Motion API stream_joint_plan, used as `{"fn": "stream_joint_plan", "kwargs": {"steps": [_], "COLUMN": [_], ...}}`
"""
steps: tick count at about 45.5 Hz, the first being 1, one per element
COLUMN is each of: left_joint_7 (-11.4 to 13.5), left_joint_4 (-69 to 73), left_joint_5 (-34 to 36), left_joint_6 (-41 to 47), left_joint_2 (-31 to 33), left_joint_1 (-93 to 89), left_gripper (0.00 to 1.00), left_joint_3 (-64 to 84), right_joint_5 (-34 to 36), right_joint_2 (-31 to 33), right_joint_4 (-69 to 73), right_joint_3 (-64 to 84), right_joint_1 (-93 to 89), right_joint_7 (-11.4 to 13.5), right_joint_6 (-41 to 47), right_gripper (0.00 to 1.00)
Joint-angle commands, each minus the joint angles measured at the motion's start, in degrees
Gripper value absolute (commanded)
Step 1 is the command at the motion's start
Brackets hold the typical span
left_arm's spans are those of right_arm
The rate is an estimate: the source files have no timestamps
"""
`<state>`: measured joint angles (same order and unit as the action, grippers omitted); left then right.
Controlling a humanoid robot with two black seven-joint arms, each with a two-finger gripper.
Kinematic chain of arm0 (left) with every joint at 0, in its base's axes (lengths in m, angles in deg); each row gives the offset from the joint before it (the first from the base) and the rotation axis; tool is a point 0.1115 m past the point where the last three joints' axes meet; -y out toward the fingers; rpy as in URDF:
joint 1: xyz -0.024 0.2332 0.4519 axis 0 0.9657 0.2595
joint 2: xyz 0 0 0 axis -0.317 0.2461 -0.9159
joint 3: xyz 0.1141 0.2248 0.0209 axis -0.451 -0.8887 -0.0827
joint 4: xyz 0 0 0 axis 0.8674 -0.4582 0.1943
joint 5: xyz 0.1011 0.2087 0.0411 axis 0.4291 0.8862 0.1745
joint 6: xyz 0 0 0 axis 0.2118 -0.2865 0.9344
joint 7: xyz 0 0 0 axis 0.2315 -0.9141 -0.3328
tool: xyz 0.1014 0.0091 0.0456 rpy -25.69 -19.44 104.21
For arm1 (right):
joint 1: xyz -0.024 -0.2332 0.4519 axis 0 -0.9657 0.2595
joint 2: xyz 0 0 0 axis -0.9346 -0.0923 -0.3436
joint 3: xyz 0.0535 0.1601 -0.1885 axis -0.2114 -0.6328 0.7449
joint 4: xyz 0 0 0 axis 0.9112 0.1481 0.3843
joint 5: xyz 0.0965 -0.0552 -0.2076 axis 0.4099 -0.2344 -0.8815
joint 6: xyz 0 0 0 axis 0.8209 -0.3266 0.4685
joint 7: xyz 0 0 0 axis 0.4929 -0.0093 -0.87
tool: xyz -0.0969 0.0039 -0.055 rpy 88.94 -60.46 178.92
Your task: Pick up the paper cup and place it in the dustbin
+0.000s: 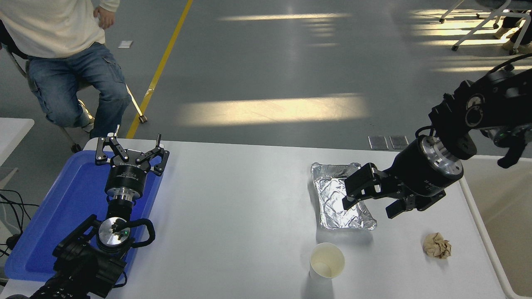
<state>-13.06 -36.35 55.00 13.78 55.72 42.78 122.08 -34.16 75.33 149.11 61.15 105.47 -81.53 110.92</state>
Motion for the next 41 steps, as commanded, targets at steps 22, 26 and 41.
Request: {"fn": "stream_joint_plan", "kwargs": {"steps": [22,26,41], "left_joint_7": [0.0,0.0,0.0], "left_joint_4": [0.0,0.0,0.0], "left_joint_5": [0.0,0.0,0.0], "left_joint_6": [0.0,0.0,0.0], "left_joint_2": [0.0,0.0,0.0], "left_joint_1": [0.0,0.0,0.0], "left_gripper": [1.0,1.0,1.0], "left_joint_3": [0.0,0.0,0.0], "right_joint_5": [-7.5,-10.8,-14.3], "right_joint_2": [-5.3,-5.4,-6.9], "right_joint_4": [-0.7,-2.0,-8.2], "right_joint_3": [-3.6,-4.2,-7.6], "right_joint_1": [-14.5,-18.2,-28.9], "right_joint_7": [-1.8,-2.0,-2.0], "right_joint_6": [-16.3,-18.5,-21.3], "right_gripper": [1.0,1.0,1.0]}}
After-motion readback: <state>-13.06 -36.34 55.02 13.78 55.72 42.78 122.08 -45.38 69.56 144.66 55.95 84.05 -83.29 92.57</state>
